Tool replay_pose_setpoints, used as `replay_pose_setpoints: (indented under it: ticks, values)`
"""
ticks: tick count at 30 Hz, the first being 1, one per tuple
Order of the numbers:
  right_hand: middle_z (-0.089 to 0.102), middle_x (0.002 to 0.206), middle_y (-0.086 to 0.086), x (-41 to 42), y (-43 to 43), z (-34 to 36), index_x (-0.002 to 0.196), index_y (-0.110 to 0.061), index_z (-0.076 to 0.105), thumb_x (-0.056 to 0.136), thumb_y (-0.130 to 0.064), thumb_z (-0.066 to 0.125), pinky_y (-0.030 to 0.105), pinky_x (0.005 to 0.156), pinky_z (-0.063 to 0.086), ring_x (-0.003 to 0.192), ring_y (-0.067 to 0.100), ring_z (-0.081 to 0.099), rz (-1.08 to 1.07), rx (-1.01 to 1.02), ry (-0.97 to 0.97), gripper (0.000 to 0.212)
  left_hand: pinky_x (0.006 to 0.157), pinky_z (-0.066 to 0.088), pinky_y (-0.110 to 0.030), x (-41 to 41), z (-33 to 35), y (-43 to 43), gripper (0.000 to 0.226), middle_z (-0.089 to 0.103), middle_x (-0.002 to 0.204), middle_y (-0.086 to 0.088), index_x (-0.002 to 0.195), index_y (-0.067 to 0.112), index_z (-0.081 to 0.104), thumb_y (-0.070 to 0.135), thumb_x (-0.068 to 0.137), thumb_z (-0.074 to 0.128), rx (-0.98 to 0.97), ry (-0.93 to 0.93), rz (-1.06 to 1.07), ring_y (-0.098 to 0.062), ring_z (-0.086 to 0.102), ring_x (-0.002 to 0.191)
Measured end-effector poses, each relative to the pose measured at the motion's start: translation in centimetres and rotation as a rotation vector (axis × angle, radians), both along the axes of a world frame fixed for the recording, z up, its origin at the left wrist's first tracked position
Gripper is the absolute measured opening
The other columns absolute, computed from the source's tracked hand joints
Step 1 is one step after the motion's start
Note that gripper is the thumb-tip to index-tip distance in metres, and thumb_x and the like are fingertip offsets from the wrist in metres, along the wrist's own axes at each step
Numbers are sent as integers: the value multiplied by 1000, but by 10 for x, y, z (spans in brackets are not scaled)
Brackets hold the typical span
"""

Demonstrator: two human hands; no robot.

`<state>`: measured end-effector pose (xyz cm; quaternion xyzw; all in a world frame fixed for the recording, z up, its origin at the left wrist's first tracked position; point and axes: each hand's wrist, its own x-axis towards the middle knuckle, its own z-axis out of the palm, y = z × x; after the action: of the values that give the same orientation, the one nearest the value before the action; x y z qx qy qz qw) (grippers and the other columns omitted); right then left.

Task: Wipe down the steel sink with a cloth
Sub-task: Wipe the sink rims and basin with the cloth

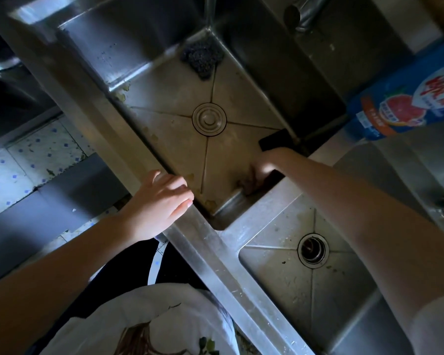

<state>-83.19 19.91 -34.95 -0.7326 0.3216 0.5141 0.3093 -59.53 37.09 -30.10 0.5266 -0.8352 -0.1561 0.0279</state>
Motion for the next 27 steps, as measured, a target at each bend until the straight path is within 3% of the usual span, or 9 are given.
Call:
replay_pose_setpoints:
  ticks: [3,5,12,15,19,23,27]
  values:
    - [65,114,4,12,17,-8,116,-11,67,82,-22,70,29,80,50,103,21,59,-88,28,-12,36,88,41,-44,8,3,2,37,61,104,-2,103,17,68,31,91,35,42,32,18,-22,61,96]
    - [66,117,2,23,32,-10,113,-17,70,78,-23,74,34,92,51,108,23,60,-132,64,-25,35,90,40,-45,16,4,0,39,60,110,-4,107,16,67,31,92,35,53,46,45,-23,60,102]
    - [66,117,8,32,48,-22,110,-16,70,75,-26,76,45,98,50,112,29,61,-378,102,16,37,92,36,-44,46,0,-18,38,56,116,-5,108,17,64,34,93,34,19,57,74,-25,56,101]
    - [70,112,7,32,50,-24,105,-19,73,74,-31,75,41,98,51,106,25,64,-504,84,7,34,91,33,-42,57,-7,-29,36,56,116,-5,107,17,64,33,93,36,11,48,67,-28,57,99]
    - [73,100,8,38,64,-23,94,-17,75,69,-32,74,28,74,50,79,17,61,-733,-26,-49,28,88,37,-46,82,-7,-52,37,58,116,-9,106,13,65,32,90,37,23,35,-14,-30,58,99]
    - [74,91,5,52,81,-20,93,-17,76,73,-32,76,26,68,48,77,17,63,-958,-122,-95,25,87,39,-48,111,-2,-72,39,59,116,-10,109,12,64,32,89,37,40,2,-104,-32,56,103]
    - [71,93,2,71,96,-14,90,-21,72,82,-28,71,24,63,45,78,17,62,-1179,-84,-170,10,87,32,-42,137,1,-96,40,58,114,-8,110,14,63,34,88,35,44,-21,-138,-31,56,103]
